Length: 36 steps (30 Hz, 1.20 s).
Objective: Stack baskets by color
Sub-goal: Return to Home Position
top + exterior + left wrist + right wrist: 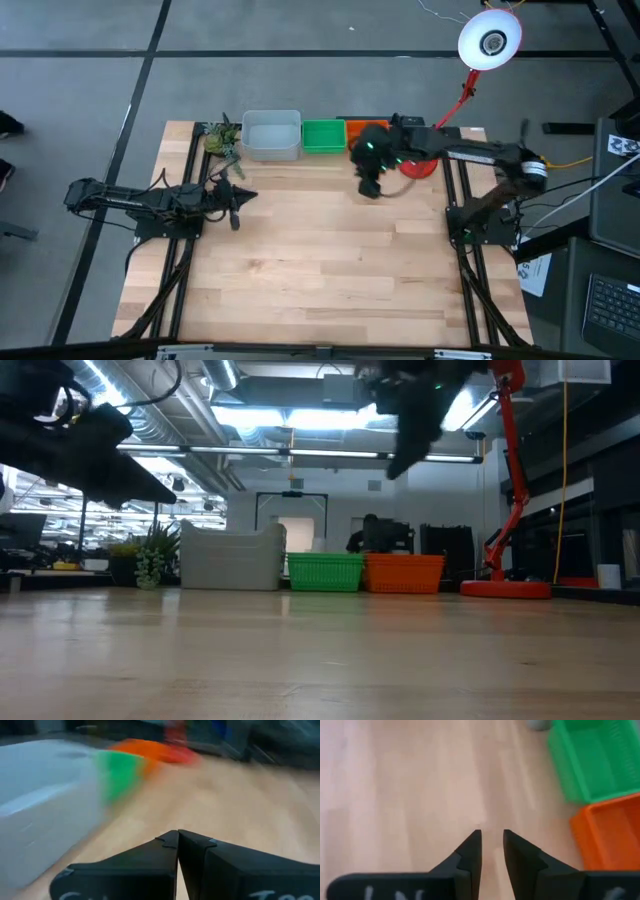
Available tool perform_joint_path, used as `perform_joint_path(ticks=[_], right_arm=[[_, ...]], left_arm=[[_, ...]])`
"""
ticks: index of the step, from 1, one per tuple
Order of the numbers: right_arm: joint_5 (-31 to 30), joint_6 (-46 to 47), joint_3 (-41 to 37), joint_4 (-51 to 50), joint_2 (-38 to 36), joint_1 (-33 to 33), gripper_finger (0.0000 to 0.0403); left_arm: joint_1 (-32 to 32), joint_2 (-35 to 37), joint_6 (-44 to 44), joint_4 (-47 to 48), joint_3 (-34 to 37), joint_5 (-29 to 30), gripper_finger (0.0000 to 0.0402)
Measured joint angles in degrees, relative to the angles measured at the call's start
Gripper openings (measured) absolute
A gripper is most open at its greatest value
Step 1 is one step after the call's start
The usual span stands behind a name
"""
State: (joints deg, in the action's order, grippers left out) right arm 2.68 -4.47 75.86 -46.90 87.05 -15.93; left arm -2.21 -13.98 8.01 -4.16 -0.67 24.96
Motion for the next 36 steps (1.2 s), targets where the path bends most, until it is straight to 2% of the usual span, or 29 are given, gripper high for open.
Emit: perform_joint_path(ticks=[3, 7, 10, 13, 16, 19, 22, 24, 29, 36], right_arm=[[-0.7, 4.8, -9.3, 2.0, -7.0, 3.0, 0.0079], [-2.6, 11.5, -21.7, 7.3, -17.0, 7.1, 0.0079], [-3.1, 14.9, -29.7, 14.0, -23.9, 9.7, 0.0079], [-3.2, 17.5, -37.4, 24.9, -29.9, 12.1, 0.0079], [-3.2, 17.9, -44.8, 34.6, -35.1, 14.1, 0.0079], [-5.1, 17.9, -50.4, 40.0, -41.5, 15.6, 0.0079], [-11.1, 19.2, -54.6, 38.0, -48.2, 17.2, 0.0079], [-12.7, 19.2, -56.3, 35.7, -53.2, 18.1, 0.0079], [-12.7, 19.1, -59.8, 33.2, -65.6, 20.2, 0.0079], [-12.7, 14.1, -65.6, 33.9, -81.0, 21.1, 0.0079]], left_arm=[[0.2, 0.1, 11.3, -3.6, 0.0, 14.6, 0.0000], [0.2, 0.2, 12.8, -3.4, 0.0, 23.3, 0.0000], [0.2, 0.2, 10.0, -3.4, 0.0, 23.5, 0.0000], [0.2, 0.2, 7.2, -3.4, 0.0, 23.5, 0.0000], [0.2, 0.2, 4.9, -3.4, 0.0, 23.4, 0.0000], [0.2, 0.2, 3.4, -3.5, 0.0, 23.4, 0.0000], [0.2, 0.2, 2.9, -3.5, 0.0, 23.4, 0.0000], [0.2, 0.2, 2.9, -3.5, 0.0, 23.4, 0.0000], [0.2, 0.2, 2.9, -3.5, -0.1, 23.4, 0.0000], [0.2, 0.2, 2.9, -3.5, -0.1, 23.4, 0.0000]])
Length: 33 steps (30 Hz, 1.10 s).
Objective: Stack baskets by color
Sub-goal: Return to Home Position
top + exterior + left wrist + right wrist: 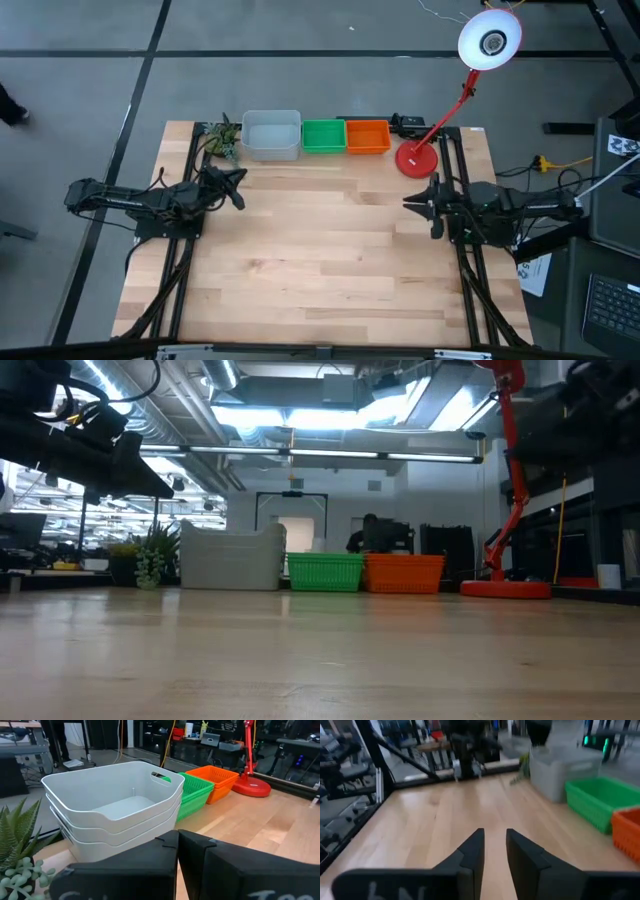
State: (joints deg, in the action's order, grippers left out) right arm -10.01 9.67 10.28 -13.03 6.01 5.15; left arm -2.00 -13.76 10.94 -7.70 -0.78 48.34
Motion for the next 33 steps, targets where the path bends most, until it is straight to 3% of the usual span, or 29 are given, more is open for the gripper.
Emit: perform_joint_path(ticks=[4, 8, 33], right_arm=[[0.0, -2.9, -4.9, 6.6, -6.1, 0.0, 0.0079], [0.9, -7.8, -9.7, 17.8, -5.9, 0.0, 0.0079], [1.1, -8.7, -9.9, 16.1, -5.1, 0.1, 0.0079]], left_arm=[[0.0, 0.0, 0.0, 0.0, 0.0, 0.0, 0.0000], [0.0, 0.0, 0.0, 0.0, 0.0, 0.0, 0.0000], [0.0, 0.2, 0.0, 0.0, 0.0, -0.1, 0.0000]])
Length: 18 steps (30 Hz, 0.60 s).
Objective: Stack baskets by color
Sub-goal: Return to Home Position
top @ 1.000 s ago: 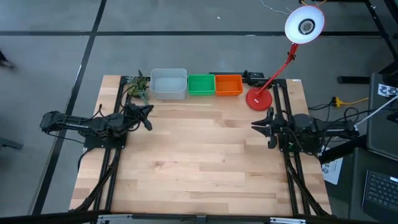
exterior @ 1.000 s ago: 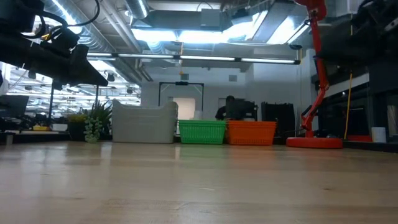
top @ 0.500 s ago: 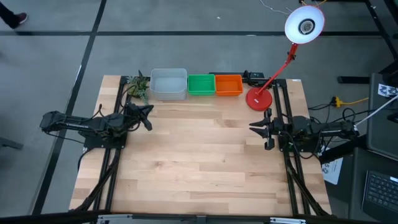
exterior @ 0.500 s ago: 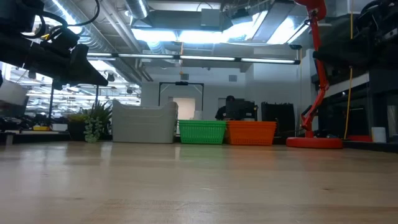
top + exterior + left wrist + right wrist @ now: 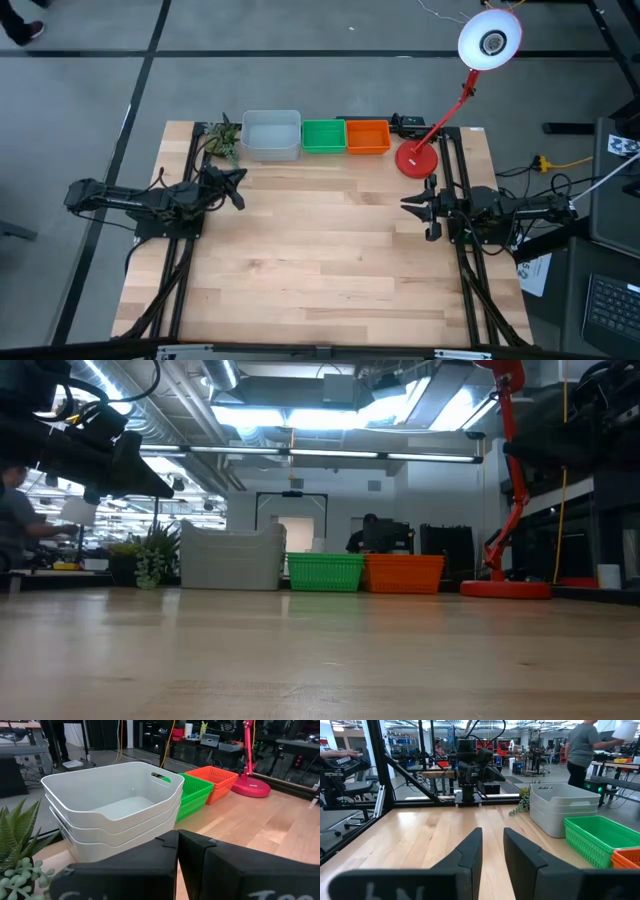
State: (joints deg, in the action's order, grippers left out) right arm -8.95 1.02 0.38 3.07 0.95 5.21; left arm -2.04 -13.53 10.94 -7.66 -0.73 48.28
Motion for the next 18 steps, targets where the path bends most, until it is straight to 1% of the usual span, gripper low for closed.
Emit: perform_joint_path(ticks=[4, 8, 11, 12, 13, 14, 16, 18], right_arm=[[0.0, 0.0, 0.0, 0.0, 0.0, 0.0, 0.0079], [0.0, 0.0, 0.0, 0.0, 0.0, 0.0, 0.0079], [0.0, 0.0, 0.0, 0.0, 0.0, 0.0, 0.0079], [0.0, 0.0, 0.0, 0.0, 0.1, 0.0, 0.0079], [0.0, 0.0, 0.0, 0.0, 0.1, 0.0, 0.0079], [0.0, 0.0, 0.0, 0.0, 0.1, 0.0, 0.0079], [0.0, 0.0, 0.0, 0.0, 0.1, 0.0, 0.0079], [0.0, 0.0, 0.0, 0.0, 0.2, 0.0, 0.0079]], left_arm=[[0.0, 4.8, 0.0, 1.4, 0.2, 0.0, 0.0000], [0.0, 13.4, 0.0, 2.8, 0.2, 0.0, 0.0000], [0.4, 13.4, 0.1, -1.2, 0.3, 0.5, 0.0000], [0.5, 13.4, -0.6, -2.7, 0.2, -0.3, 0.0000], [0.5, 13.4, -0.6, -2.1, 0.1, -3.2, 0.0000], [0.5, 13.4, -1.1, -0.1, 0.1, -8.8, 0.0000], [0.4, 13.3, -4.0, 3.4, 0.2, -22.8, 0.0000], [0.4, 13.4, -7.0, 4.5, 0.2, -32.6, 0.0000]])
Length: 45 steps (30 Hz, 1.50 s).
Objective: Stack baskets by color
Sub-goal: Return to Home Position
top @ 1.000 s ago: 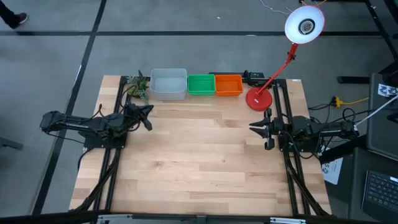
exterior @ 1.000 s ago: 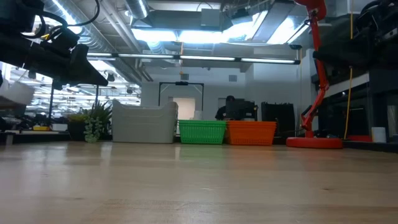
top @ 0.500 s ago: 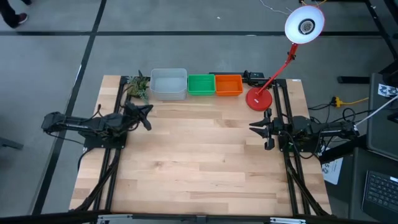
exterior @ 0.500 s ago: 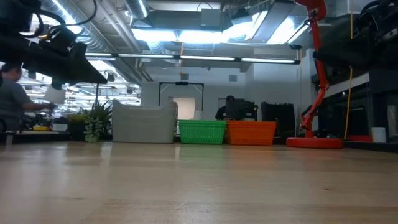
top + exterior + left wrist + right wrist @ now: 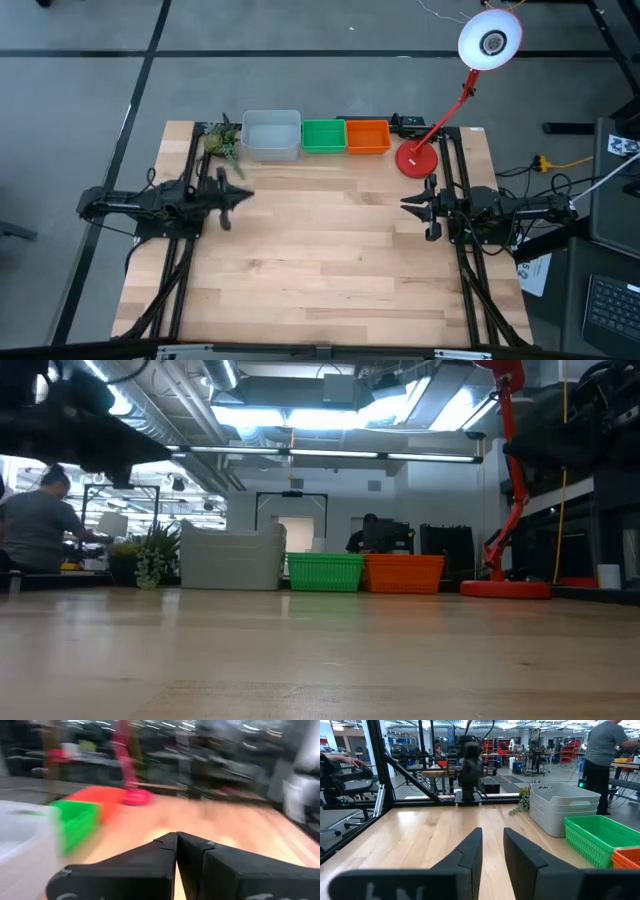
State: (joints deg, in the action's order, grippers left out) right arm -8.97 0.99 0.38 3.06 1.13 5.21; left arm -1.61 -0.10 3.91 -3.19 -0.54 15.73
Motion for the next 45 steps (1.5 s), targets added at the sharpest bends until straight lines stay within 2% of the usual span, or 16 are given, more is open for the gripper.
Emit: perform_joint_path(ticks=[3, 5, 45], right_arm=[[0.0, 0.0, 0.0, 0.0, 0.0, 0.0, 0.0079], [0.0, 0.0, 0.0, 0.0, 0.0, 0.0, 0.0079], [0.0, 0.0, 0.0, 0.0, 0.0, 0.0, 0.0079]], left_arm=[[0.1, -0.1, -6.0, 2.1, 0.0, -11.5, 0.0000], [0.0, -0.1, -10.0, 2.5, 0.0, -15.7, 0.0000], [0.1, -0.3, -10.5, 2.3, 0.1, -13.5, 0.0000]])
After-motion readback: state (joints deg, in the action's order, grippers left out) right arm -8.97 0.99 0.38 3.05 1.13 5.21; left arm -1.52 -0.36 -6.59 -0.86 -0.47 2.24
